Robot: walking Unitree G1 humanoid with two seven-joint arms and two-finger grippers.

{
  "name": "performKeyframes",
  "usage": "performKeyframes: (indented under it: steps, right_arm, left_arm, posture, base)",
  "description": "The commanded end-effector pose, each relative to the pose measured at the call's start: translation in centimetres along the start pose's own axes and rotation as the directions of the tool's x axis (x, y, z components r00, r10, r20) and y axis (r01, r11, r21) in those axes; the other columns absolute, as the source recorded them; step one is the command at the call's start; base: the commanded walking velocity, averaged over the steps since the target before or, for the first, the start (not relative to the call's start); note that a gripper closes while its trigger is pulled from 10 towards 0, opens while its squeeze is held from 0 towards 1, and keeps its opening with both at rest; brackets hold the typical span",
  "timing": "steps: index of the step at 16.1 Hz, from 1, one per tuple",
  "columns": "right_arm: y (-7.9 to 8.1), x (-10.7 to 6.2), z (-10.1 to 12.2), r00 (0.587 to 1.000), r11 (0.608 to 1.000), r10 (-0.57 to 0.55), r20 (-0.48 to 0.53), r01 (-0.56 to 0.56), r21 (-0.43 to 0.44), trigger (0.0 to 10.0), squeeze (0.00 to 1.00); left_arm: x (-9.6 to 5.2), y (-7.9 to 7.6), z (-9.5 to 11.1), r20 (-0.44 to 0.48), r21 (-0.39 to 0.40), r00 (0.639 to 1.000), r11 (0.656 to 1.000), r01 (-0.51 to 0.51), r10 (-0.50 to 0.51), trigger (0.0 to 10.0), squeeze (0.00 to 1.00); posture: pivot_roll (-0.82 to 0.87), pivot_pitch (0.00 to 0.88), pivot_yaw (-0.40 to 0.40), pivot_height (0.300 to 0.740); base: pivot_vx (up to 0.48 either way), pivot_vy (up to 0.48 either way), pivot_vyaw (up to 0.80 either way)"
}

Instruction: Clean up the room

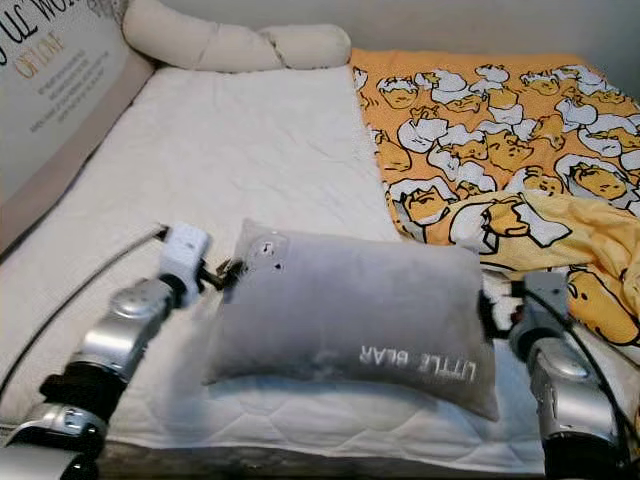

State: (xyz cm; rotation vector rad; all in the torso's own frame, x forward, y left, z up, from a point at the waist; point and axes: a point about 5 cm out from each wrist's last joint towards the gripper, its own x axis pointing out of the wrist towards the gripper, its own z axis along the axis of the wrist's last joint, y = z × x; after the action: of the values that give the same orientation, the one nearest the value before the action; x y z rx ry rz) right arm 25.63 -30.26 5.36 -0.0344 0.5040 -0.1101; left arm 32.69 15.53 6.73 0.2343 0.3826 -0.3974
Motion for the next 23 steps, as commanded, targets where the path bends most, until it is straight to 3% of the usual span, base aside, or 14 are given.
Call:
performKeyframes:
  steps: [1, 2, 3, 4, 5, 8, 12, 15, 16, 19, 20, 21, 23]
  right_arm:
    - [2.8, 0.2, -1.0, 0.986, 0.988, 0.157, -0.055, -0.156, 0.017, 10.0, 0.00]
    - [3.8, 0.2, -1.2, 0.978, 0.980, 0.200, -0.065, -0.199, 0.029, 10.0, 0.00]
    - [6.1, 0.5, -1.1, 0.955, 0.956, 0.289, -0.060, -0.285, 0.074, 10.0, 0.00]
    - [6.9, 0.6, -0.9, 0.947, 0.946, 0.316, -0.052, -0.311, 0.094, 10.0, 0.00]
    - [8.5, 0.9, 0.3, 0.927, 0.920, 0.375, -0.025, -0.368, 0.133, 10.0, 0.00]
    - [10.4, 1.7, 3.0, 0.896, 0.883, 0.443, 0.034, -0.443, 0.155, 10.0, 0.00]
    - [13.2, 3.0, 8.7, 0.818, 0.816, 0.563, 0.117, -0.573, 0.077, 10.0, 0.00]
    - [15.7, 3.8, 12.8, 0.758, 0.769, 0.638, 0.137, -0.637, -0.054, 10.0, 0.00]
    - [15.8, 3.8, 13.3, 0.755, 0.767, 0.640, 0.140, -0.638, -0.065, 10.0, 0.00]
    - [14.9, 5.3, 16.0, 0.857, 0.884, 0.468, 0.214, -0.454, -0.114, 10.0, 0.00]
    - [13.7, 5.6, 17.1, 0.893, 0.934, 0.345, 0.290, -0.358, -0.005, 10.0, 0.00]
    - [13.3, 5.6, 17.7, 0.891, 0.935, 0.309, 0.331, -0.349, 0.066, 10.0, 0.00]
    - [12.6, 5.5, 18.8, 0.892, 0.947, 0.262, 0.369, -0.312, 0.082, 10.0, 0.00]
  left_arm:
    - [0.5, -1.1, -0.2, -0.037, 0.020, 0.997, 0.997, 0.072, -0.072, 10.0, 0.13]
    - [0.6, -1.6, -0.5, -0.055, 0.026, 0.994, 0.995, 0.095, -0.094, 10.0, 0.13]
    - [1.0, -2.4, -0.8, -0.080, 0.035, 0.989, 0.991, 0.130, -0.127, 10.0, 0.13]
    - [1.1, -2.6, -0.8, -0.085, 0.035, 0.987, 0.990, 0.137, -0.134, 10.0, 0.13]
    - [1.5, -2.9, -0.5, -0.081, 0.025, 0.985, 0.988, 0.155, -0.153, 10.0, 0.13]
    - [1.8, -3.0, 0.0, -0.071, 0.004, 0.983, 0.985, 0.171, -0.170, 10.0, 0.13]
    - [1.6, -2.1, 0.8, -0.036, -0.031, 0.978, 0.979, 0.202, -0.203, 10.0, 0.13]
    - [0.0, -2.0, 2.4, -0.012, 0.090, 0.943, 0.938, 0.333, -0.334, 10.0, 0.13]
    - [-0.3, -2.0, 2.7, -0.001, 0.104, 0.935, 0.930, 0.353, -0.354, 10.0, 0.13]
    - [-3.1, -2.5, 5.7, 0.089, 0.163, 0.858, 0.858, 0.488, -0.505, 10.0, 0.13]
    - [-3.8, -2.9, 7.0, 0.132, 0.170, 0.827, 0.835, 0.524, -0.546, 10.0, 0.13]
    - [-4.1, -3.1, 7.6, 0.155, 0.170, 0.814, 0.827, 0.537, -0.560, 10.0, 0.13]
    - [-4.1, -3.3, 8.1, 0.165, 0.155, 0.815, 0.831, 0.535, -0.556, 10.0, 0.13]
  posture:
    - [-0.10, 0.000, 0.030, 0.740]
    - [-0.10, 0.000, 0.030, 0.740]
    - [-0.10, 0.000, 0.032, 0.740]
    - [-0.10, 0.000, 0.033, 0.740]
    - [-0.10, 0.000, 0.032, 0.740]
    - [-0.10, 0.000, 0.031, 0.740]
    - [-0.09, 0.000, 0.024, 0.740]
    - [-0.08, 0.000, 0.016, 0.740]
    - [-0.07, 0.000, 0.012, 0.740]
    - [-0.05, 0.000, -0.001, 0.740]
    - [-0.04, 0.000, -0.004, 0.740]
    - [-0.04, 0.000, -0.002, 0.740]
    - [-0.04, 0.000, 0.001, 0.740]
  base:
    - [0.000, 0.000, 0.00]
    - [0.000, 0.000, 0.00]
    - [0.000, 0.000, 0.00]
    - [0.000, 0.000, 0.00]
    - [0.000, 0.000, 0.00]
    - [0.000, 0.000, 0.00]
    - [0.000, 0.000, 0.00]
    - [0.000, 0.000, 0.00]
    - [0.000, 0.000, 0.00]
    - [0.000, 0.000, 0.00]
    - [0.000, 0.000, 0.00]
    - [0.000, 0.000, 0.00]
    - [0.000, 0.000, 0.00]
